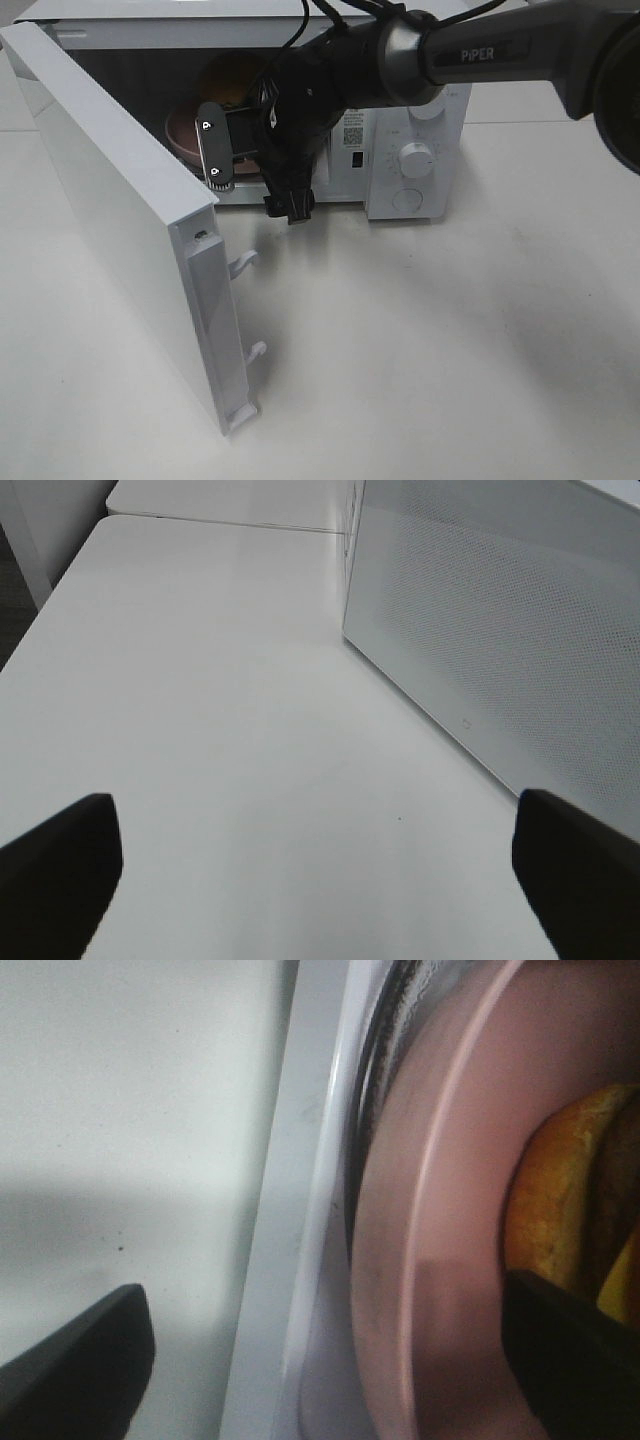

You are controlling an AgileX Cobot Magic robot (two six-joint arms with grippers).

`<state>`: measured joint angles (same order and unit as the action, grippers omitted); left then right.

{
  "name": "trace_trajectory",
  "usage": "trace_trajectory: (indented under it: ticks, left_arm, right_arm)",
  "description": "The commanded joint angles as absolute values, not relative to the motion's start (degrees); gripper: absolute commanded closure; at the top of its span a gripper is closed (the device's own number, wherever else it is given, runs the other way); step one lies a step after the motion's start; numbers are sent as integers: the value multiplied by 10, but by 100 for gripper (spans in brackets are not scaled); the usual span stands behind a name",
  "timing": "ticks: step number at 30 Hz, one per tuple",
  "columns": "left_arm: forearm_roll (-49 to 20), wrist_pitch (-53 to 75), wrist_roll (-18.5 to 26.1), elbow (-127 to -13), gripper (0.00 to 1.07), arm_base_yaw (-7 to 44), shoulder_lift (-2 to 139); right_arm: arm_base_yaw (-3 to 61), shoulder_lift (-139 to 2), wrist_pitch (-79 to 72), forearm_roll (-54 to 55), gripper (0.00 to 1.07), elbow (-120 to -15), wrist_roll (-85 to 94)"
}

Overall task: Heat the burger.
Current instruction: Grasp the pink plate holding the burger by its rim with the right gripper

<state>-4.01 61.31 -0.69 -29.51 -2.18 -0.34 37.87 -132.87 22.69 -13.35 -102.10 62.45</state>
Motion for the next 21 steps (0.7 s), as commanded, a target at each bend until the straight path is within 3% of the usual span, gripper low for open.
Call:
trace_trajectory:
  ticks: [1,21]
  left_arm:
    - [-42,612,-6,-295,9,-23,-12]
    - [-34,612,-6,-295,9,-23,-12]
  right_arm:
    - [377,-1334,228,-127,17,-1028,618]
    - [351,-1355,184,-129,20,-1031,618]
